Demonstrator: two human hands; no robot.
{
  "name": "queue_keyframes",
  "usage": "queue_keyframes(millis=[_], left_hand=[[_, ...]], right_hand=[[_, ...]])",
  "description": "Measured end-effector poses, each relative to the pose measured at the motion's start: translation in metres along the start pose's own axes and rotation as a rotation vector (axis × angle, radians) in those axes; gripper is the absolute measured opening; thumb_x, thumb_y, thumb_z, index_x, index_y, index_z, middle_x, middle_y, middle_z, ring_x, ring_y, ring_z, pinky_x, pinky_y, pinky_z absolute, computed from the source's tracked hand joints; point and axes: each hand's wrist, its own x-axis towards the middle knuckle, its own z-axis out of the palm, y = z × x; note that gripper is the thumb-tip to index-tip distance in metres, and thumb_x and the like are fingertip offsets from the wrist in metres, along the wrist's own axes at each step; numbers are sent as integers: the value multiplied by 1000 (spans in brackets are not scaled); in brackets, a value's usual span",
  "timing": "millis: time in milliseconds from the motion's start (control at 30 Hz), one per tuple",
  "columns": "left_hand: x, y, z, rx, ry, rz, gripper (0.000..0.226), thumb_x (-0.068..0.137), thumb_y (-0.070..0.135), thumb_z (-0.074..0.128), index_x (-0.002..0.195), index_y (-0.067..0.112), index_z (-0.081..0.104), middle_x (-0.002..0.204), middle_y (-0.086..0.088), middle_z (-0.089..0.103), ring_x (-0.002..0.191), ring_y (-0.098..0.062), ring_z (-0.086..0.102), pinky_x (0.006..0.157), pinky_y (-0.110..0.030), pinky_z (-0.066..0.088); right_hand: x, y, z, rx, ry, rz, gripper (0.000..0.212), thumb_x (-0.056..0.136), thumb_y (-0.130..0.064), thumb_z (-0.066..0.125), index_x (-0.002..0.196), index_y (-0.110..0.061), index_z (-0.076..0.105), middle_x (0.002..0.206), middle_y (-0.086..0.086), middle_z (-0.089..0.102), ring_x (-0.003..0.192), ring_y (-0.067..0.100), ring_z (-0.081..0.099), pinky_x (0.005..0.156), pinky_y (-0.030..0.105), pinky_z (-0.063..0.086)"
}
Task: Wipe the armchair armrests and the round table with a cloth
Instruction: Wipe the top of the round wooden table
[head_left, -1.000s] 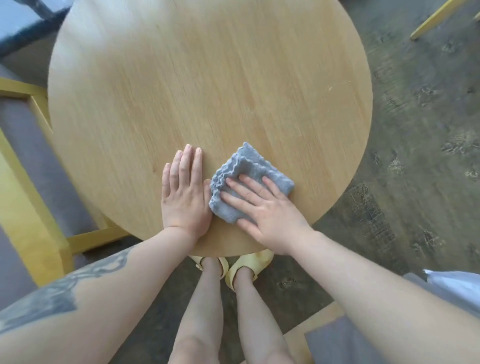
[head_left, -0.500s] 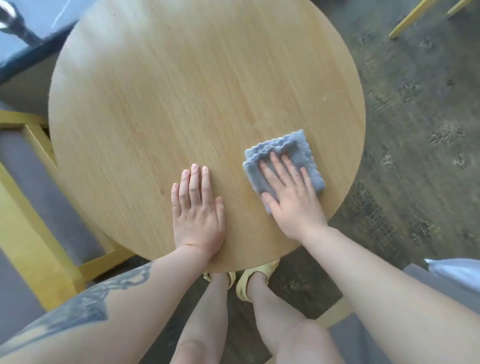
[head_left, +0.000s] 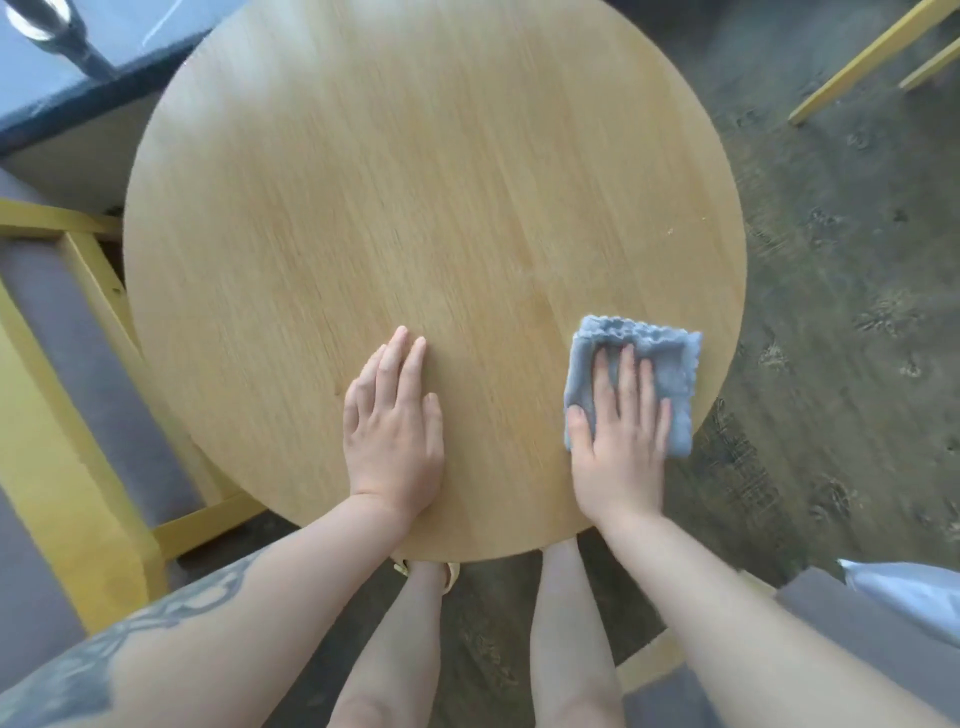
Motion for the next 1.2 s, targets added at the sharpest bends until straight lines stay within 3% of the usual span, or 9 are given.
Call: queue_keyframes(millis=[100,233,400,467,633,833,1033,1100,1200], left_hand=[[15,1,1,55,20,-38,56,97,29,24,152,18,16,160,4,10,147,-14,0,117,-30,-8],[17,1,6,97,-10,-48,57,98,30,17,153,19,7,161,4,4,147,-13,-5,118,-32,-12],[19,9,6,65,19,-100,58,96,31,21,152,18,14,160,3,11,147,-15,1,118,-33,-9],[25,19,9,14,33,-118,58,95,28,24,151,17,19,159,3,14,147,-16,3,118,-33,-7],[41,35,11,6,47,-119,59,93,24,23,151,20,17,160,4,10,148,-14,0,118,-35,-6],[65,55,14,9,60,-113,55,101,24,27,152,21,8,160,7,0,146,-9,-10,117,-30,-13],[75,59,21,32,85,-161,54,98,19,29,151,21,20,159,6,14,147,-12,5,118,-35,-1],[74,60,21,45,78,-159,55,98,19,28,152,22,16,160,7,10,147,-11,2,118,-34,-4],[73,64,19,28,88,-165,55,100,21,28,152,23,12,160,8,2,147,-8,-4,118,-32,-8]], right_hand=[[-44,-32,15,-37,-57,-233,61,96,-41,27,153,-27,11,162,1,6,148,21,3,116,50,8],[25,-38,-2,-95,-159,-720,59,94,-41,33,151,-34,21,160,-8,14,147,15,9,117,44,3],[20,-14,2,-20,59,-13,60,98,-43,21,153,-28,4,162,-3,-1,148,17,-3,118,48,4],[-13,-34,11,-2,41,-63,61,97,-40,26,154,-24,11,162,1,5,148,20,2,116,50,6],[50,-34,-11,-56,-129,-685,61,92,-42,35,151,-34,23,160,-8,17,147,15,11,118,42,1],[54,15,-16,-62,44,-42,64,96,-45,21,154,-24,4,162,1,-2,148,20,-2,118,50,4],[79,-15,-18,-71,-157,-809,59,91,-39,36,149,-30,30,159,-7,20,146,17,16,117,45,9],[118,6,-29,-92,-103,-677,60,94,-43,29,152,-33,19,160,-8,13,147,15,9,117,44,3],[109,39,-31,-45,13,-149,60,98,-45,18,152,-29,-3,161,-4,-5,148,15,-6,118,46,0]])
